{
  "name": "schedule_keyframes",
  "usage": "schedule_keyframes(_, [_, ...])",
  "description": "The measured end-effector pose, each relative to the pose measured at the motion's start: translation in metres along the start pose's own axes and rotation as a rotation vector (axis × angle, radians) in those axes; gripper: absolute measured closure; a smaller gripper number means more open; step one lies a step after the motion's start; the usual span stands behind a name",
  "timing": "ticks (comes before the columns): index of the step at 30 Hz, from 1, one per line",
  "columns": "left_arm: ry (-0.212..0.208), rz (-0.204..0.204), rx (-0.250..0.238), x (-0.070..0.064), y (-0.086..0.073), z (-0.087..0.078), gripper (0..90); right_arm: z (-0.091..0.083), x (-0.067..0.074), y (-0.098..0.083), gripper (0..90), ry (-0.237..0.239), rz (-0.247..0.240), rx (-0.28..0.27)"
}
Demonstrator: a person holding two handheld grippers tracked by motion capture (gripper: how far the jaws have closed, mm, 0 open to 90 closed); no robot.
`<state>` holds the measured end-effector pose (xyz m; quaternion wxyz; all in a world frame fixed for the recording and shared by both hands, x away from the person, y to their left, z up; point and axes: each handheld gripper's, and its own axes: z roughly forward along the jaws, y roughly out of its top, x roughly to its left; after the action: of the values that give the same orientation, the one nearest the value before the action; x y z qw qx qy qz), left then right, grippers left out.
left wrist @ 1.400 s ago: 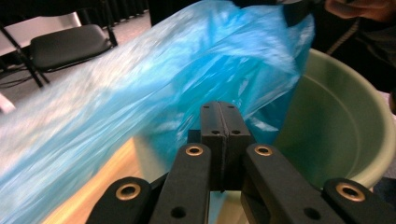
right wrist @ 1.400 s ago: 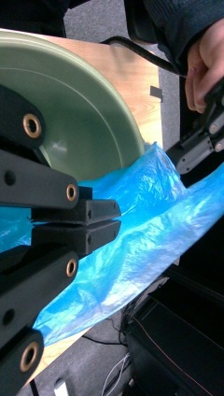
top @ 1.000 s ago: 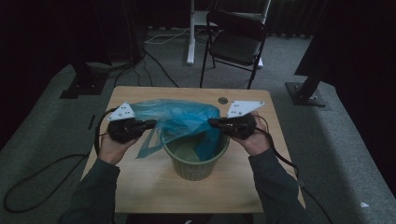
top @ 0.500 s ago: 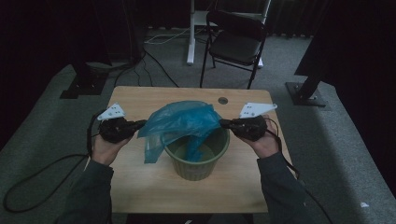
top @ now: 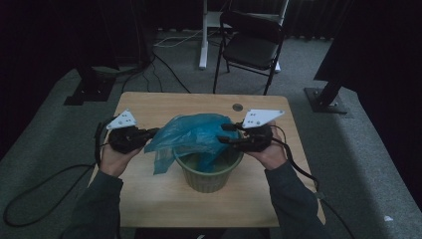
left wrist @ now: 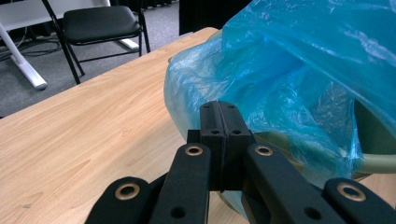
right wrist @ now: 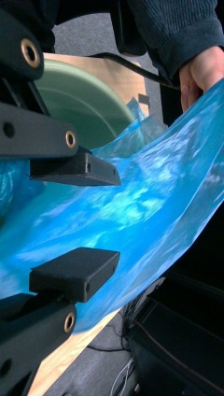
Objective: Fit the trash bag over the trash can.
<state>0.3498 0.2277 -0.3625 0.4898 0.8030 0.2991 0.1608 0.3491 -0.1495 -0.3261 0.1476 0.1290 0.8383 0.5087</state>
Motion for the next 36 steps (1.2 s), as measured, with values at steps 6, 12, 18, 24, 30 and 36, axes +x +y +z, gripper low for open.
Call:
schedule_keyframes(6, [-0.005, 0.003, 0.002, -0.001, 0.001, 0.001, 89.6, 0.019, 0.01, 0.008, 51.8, 0.025, -0.04, 0.032])
schedule_keyframes(12, [-0.011, 0.011, 0.009, -0.004, 0.0, 0.003, 89.7, 0.037, 0.014, 0.011, 78.3, -0.058, -0.084, 0.136])
schedule_keyframes(18, [-0.012, 0.01, 0.019, -0.002, -0.002, 0.003, 89.6, 0.028, -0.001, 0.005, 90.0, -0.15, 0.001, 0.146])
schedule_keyframes(24, [-0.01, 0.007, 0.027, -0.002, -0.003, 0.004, 89.7, 0.008, -0.012, -0.003, 90.0, -0.196, 0.081, 0.127])
schedule_keyframes(30, [-0.01, 0.005, 0.034, -0.002, -0.003, 0.006, 89.6, -0.006, -0.022, -0.013, 90.0, -0.205, 0.138, 0.116])
schedule_keyframes(36, [-0.01, 0.003, 0.037, -0.002, -0.004, 0.006, 89.6, -0.008, -0.026, -0.019, 89.9, -0.213, 0.158, 0.123])
